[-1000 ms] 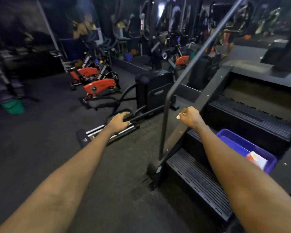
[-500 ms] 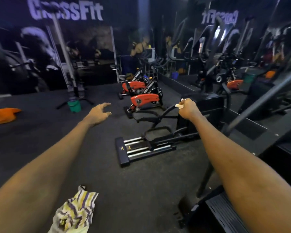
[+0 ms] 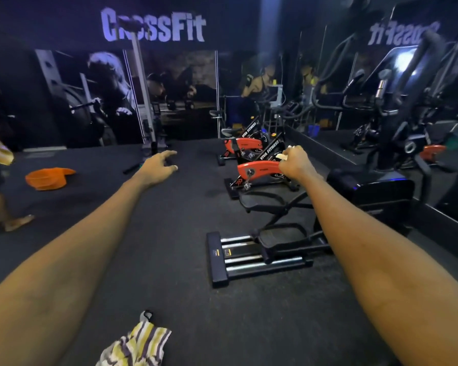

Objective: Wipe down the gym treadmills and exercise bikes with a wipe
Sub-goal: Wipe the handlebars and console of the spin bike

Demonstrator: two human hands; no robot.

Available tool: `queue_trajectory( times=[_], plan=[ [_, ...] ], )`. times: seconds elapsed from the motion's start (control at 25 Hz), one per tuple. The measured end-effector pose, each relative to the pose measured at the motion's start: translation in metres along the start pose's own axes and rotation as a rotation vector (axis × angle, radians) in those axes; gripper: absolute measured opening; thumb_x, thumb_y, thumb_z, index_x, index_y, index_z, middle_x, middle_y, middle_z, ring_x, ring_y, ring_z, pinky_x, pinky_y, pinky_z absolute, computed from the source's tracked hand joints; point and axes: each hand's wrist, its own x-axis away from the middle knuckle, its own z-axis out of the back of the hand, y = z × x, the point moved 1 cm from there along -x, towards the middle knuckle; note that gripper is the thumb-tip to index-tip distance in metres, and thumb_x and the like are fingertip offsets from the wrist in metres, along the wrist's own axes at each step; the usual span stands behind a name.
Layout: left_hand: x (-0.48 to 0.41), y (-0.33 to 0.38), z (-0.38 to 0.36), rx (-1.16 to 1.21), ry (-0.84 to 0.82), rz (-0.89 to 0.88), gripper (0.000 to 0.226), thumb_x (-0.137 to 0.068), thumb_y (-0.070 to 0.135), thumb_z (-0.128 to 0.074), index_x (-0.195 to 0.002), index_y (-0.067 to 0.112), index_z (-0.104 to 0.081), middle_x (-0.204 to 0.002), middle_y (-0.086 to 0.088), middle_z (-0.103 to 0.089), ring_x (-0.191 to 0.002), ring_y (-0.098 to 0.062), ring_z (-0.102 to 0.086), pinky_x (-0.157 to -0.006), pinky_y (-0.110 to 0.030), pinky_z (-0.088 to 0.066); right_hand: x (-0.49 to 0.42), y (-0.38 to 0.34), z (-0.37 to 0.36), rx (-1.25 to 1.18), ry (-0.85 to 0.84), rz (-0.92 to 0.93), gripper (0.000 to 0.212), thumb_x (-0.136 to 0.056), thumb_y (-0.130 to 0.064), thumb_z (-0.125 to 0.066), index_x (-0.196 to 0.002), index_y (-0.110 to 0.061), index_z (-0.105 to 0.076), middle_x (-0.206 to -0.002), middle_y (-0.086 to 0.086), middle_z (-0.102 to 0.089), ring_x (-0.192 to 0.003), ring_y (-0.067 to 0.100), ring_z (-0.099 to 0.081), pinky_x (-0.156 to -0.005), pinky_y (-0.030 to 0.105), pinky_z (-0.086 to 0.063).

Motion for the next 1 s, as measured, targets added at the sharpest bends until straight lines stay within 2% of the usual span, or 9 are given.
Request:
queue_trajectory(
  times=[0.12, 0.36, 0.52, 0.68, 0.8, 0.92, 1.0],
  plan=[
    [-0.068, -0.029, 0.004, -0.025, 0.002, -0.029, 0.053, -0.096, 0.026, -0.058, -0.146, 0.023, -0.043, -0.147, -0.009, -0.046, -0.131, -0.029, -0.046, -0.100, -0.033, -0.037, -0.062, -0.017, -0.044, 0.010, -0.018, 0.011, 0.034, -0.086, -0.003, -0.048, -0.116, 0.007, -0.060, -0.130, 0.020, -0.046, -0.111, 0.037, -0.055, -0.100, 0.047, -0.045],
    [-0.196, -0.093, 0.012, 0.025, -0.027, -0.026, 0.052, -0.096, 0.024, -0.058, -0.146, 0.026, -0.043, -0.144, -0.011, -0.048, -0.131, -0.028, -0.046, -0.093, -0.029, -0.037, -0.180, -0.047, -0.115, 0.057, -0.014, -0.047, 0.036, -0.083, -0.006, -0.050, -0.115, 0.002, -0.061, -0.131, 0.019, -0.045, -0.112, 0.038, -0.054, -0.101, 0.049, -0.045],
    [-0.283, -0.130, 0.008, 0.013, -0.068, -0.055, 0.053, -0.097, 0.025, -0.058, -0.147, 0.025, -0.041, -0.147, -0.010, -0.046, -0.131, -0.028, -0.047, -0.101, -0.035, -0.039, -0.256, -0.064, -0.163, 0.077, -0.022, -0.059, 0.037, -0.082, -0.006, -0.049, -0.117, -0.001, -0.060, -0.131, 0.015, -0.044, -0.115, 0.037, -0.053, -0.103, 0.051, -0.044],
    [-0.383, -0.152, 0.004, 0.002, -0.064, -0.090, 0.054, -0.097, 0.025, -0.058, -0.148, 0.024, -0.041, -0.148, -0.010, -0.045, -0.130, -0.028, -0.048, -0.103, -0.038, -0.040, -0.342, -0.076, -0.201, 0.069, -0.001, -0.070, 0.039, -0.082, -0.003, -0.049, -0.120, 0.000, -0.059, -0.135, 0.016, -0.043, -0.119, 0.036, -0.051, -0.103, 0.048, -0.044],
    [-0.469, -0.173, -0.004, 0.001, -0.054, -0.107, 0.055, -0.097, 0.025, -0.058, -0.148, 0.024, -0.039, -0.148, -0.011, -0.045, -0.134, -0.029, -0.045, -0.108, -0.040, -0.040, -0.416, -0.078, -0.233, 0.054, 0.020, -0.065, 0.032, -0.083, -0.002, -0.050, -0.113, 0.000, -0.062, -0.130, 0.016, -0.045, -0.112, 0.033, -0.053, -0.099, 0.044, -0.046],
    [-0.548, -0.186, -0.012, 0.007, -0.094, -0.117, 0.059, -0.097, 0.025, -0.059, -0.151, 0.025, -0.035, -0.151, -0.013, -0.041, -0.138, -0.031, -0.040, -0.110, -0.046, -0.038, -0.486, -0.078, -0.260, 0.086, 0.043, -0.060, 0.023, -0.080, -0.001, -0.050, -0.098, -0.001, -0.065, -0.122, 0.019, -0.051, -0.101, 0.034, -0.056, -0.089, 0.039, -0.050],
    [-0.599, -0.193, -0.016, 0.003, -0.090, -0.144, 0.060, -0.097, 0.026, -0.058, -0.151, 0.027, -0.032, -0.151, -0.013, -0.040, -0.138, -0.031, -0.039, -0.109, -0.046, -0.038, -0.530, -0.079, -0.274, 0.093, 0.065, -0.061, 0.025, -0.082, -0.002, -0.049, -0.101, 0.003, -0.065, -0.121, 0.020, -0.051, -0.099, 0.035, -0.058, -0.087, 0.038, -0.051]
  ],
)
